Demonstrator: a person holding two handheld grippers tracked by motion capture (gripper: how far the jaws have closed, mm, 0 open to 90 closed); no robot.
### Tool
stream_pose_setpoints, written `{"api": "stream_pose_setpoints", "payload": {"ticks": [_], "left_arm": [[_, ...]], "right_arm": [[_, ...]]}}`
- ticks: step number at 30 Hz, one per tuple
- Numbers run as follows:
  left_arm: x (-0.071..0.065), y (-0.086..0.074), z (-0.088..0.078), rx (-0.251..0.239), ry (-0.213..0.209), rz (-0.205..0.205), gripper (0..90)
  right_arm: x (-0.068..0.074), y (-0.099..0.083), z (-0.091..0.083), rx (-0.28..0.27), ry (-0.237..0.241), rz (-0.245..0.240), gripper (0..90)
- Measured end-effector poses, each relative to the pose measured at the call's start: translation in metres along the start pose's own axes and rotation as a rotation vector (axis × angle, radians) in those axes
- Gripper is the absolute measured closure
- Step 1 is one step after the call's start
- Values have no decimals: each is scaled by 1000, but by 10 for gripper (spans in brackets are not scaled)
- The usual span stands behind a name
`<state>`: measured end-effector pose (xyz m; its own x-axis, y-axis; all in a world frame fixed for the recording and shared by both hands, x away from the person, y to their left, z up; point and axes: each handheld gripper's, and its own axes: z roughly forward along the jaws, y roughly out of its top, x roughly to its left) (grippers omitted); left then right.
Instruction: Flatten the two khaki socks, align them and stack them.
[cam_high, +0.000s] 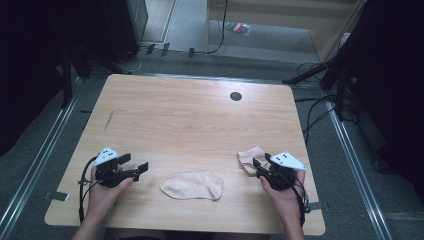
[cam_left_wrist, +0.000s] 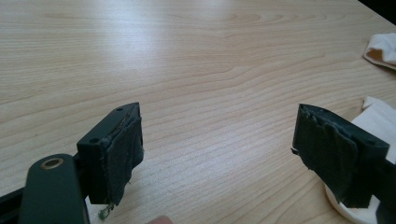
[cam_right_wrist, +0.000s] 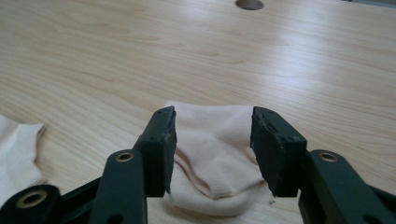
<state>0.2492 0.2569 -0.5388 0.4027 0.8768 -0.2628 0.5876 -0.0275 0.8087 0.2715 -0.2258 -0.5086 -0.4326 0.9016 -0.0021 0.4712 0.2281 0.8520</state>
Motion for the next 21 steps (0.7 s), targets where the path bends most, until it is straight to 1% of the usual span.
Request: {"api": "stream_pose_setpoints", "payload": {"ticks": [1,5,8,9,10,13,14,15,17,18,19,21], "left_arm": [[0,0,0,3,0,2,166],[-3,-1,2,14,-4,9,167],[-4,-2,2,16,-4,7,168],[-4,-2,2,17,-4,6,168],[-3,-2,2,19,-6,5,169],[-1,-2,1,14,-7,-9,170],[-1,-1,1,15,-5,-7,170],[-1,-1,1,15,-5,-8,171],[-2,-2,1,19,-8,-8,172],[-2,-2,2,21,-8,-4,172],[-3,-2,2,21,-9,-2,172],[-4,-2,3,24,-12,-1,172]], "right_arm": [[3,0,4,6,14,-16,530],[12,-2,17,40,42,-63,551],[15,-5,25,81,40,-93,550],[15,-7,27,100,37,-106,548],[14,-8,28,107,30,-114,547],[6,-10,25,106,24,-100,542],[2,-11,24,100,21,-94,535],[-1,-11,22,98,22,-81,531],[-7,-13,20,96,34,-74,517],[-8,-15,21,107,34,-79,495],[-8,-17,23,119,22,-82,467],[-7,-21,28,143,9,-91,460]]}}
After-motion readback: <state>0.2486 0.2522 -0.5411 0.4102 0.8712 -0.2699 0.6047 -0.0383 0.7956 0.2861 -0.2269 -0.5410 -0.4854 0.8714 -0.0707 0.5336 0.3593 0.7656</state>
